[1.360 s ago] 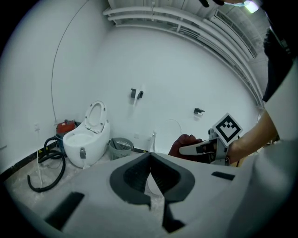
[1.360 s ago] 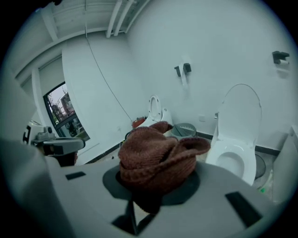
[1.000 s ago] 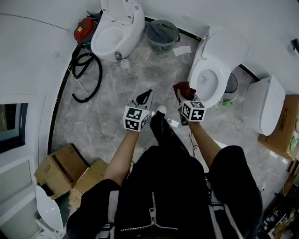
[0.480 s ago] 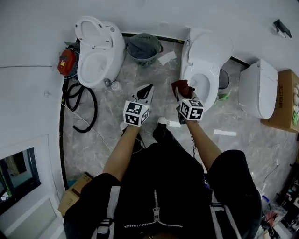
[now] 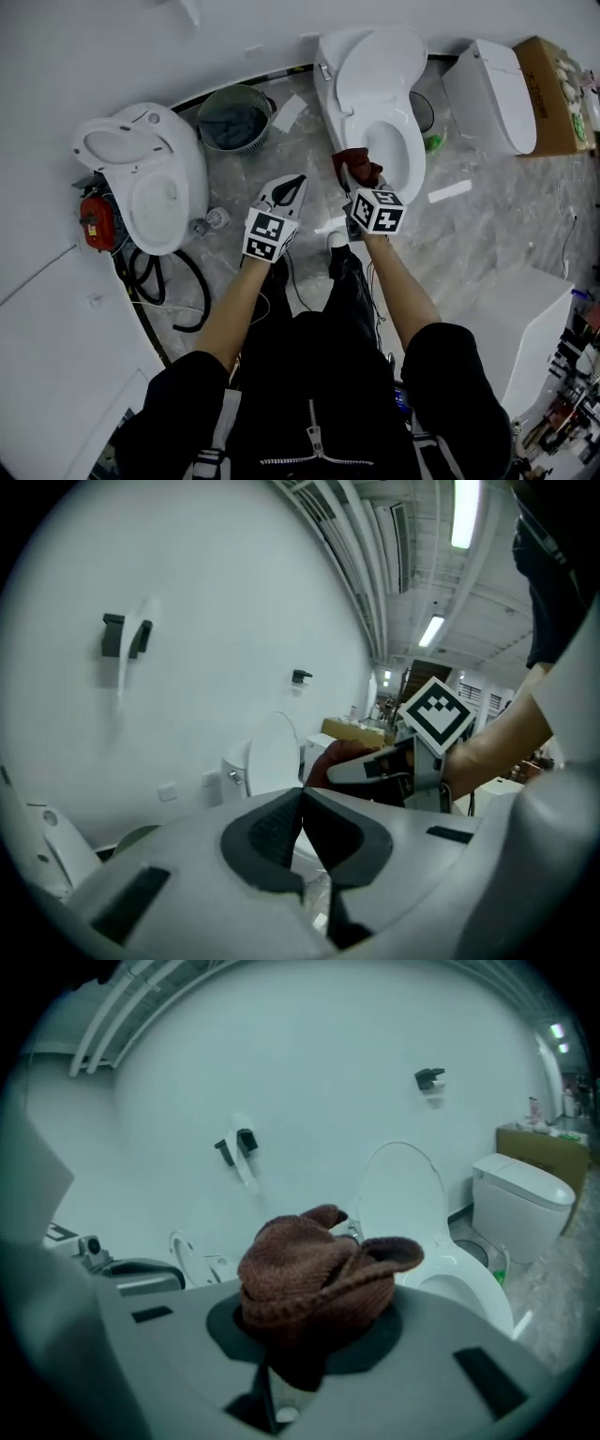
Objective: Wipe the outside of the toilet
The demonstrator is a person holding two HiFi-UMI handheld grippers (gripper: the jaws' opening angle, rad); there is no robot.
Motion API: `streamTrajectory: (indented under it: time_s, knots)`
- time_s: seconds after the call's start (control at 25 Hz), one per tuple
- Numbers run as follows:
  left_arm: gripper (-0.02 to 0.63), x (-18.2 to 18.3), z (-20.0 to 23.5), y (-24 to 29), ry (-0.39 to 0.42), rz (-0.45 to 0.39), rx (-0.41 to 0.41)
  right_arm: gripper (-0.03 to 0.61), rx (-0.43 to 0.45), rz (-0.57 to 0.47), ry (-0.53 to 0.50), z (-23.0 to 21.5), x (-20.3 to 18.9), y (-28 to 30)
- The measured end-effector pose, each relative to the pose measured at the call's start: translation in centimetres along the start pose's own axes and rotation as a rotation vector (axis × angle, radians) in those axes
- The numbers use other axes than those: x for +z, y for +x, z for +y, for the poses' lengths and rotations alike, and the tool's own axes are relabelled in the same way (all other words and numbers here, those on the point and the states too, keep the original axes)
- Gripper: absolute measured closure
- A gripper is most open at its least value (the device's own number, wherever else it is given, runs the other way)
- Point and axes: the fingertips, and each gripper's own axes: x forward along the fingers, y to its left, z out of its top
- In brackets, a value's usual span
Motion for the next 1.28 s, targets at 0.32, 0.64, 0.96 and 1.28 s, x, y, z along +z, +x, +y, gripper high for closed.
streamTrajectory:
  time_s: [0.32,0.64,0.96,1.28]
  knots:
    - [0.604,-6.3,7.1,6.5,0.002,0.07,-0.127,0.492,-0.137,0.058,0.122,-3.5,-5.6,8.2]
    - [0.604,-14.7,10.6,10.1,0.01,0.129,-0.164,0.492,-0.23,0.142,0.202,-8.6,-15.0,17.0]
    - [0.606,-23.8,14.6,14.2,-0.042,0.158,-0.165,0.492,-0.274,0.148,0.215,-12.7,-21.4,25.5]
    - [0.606,-29.9,17.6,15.2,-0.092,0.161,-0.162,0.492,-0.284,0.155,0.188,-16.1,-24.7,33.0]
